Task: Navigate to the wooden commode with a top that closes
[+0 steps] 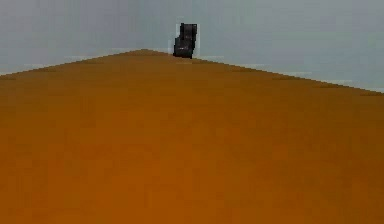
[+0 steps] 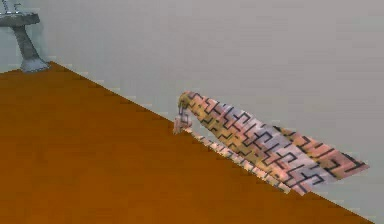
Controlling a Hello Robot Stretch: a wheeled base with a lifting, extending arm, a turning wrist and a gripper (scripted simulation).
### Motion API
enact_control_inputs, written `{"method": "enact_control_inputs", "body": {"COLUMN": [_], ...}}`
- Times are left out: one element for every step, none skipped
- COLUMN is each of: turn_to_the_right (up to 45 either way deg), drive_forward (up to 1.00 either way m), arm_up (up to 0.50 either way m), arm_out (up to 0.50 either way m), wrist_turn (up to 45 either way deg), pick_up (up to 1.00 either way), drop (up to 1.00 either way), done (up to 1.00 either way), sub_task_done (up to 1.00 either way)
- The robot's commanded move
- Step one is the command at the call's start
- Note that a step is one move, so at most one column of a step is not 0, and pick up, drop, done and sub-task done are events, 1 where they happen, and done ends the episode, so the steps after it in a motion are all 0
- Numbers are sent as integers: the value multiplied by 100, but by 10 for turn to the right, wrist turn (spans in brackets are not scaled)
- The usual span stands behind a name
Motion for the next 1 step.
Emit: {"method": "enact_control_inputs", "body": {"turn_to_the_right": [0], "drive_forward": [100], "arm_up": [0], "arm_out": [0], "wrist_turn": [0], "pick_up": [0], "drop": [0], "done": [0], "sub_task_done": [0]}}
